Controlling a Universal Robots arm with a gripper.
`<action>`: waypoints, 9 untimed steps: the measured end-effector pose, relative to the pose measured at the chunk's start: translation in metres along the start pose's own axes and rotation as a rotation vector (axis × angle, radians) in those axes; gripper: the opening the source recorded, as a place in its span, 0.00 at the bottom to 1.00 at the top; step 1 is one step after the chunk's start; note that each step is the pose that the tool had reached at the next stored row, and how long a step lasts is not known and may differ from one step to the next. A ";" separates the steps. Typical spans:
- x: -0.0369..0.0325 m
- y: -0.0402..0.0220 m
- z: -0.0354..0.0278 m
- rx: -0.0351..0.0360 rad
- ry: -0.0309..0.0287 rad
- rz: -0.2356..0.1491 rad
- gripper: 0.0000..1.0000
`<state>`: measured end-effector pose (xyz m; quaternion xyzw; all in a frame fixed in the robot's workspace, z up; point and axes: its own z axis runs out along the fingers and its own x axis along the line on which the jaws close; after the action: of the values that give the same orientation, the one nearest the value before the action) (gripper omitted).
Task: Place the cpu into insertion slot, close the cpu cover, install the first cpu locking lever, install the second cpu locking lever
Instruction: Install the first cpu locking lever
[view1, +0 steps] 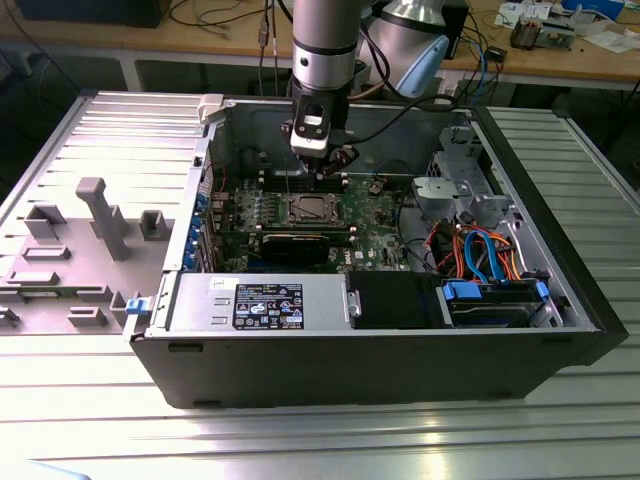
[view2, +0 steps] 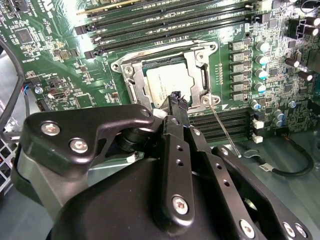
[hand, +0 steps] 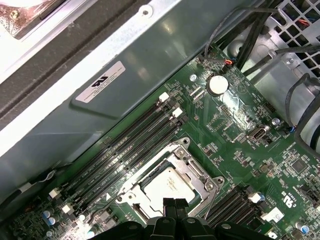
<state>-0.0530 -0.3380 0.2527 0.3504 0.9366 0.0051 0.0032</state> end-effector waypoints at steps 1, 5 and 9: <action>0.0000 0.0000 0.0000 0.0000 0.0000 -0.001 0.11; 0.0000 0.0000 0.0000 0.0000 0.0000 -0.001 0.11; 0.0001 -0.0001 0.0006 -0.0002 0.0010 -0.086 0.11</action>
<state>-0.0531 -0.3381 0.2521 0.3100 0.9507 0.0052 0.0030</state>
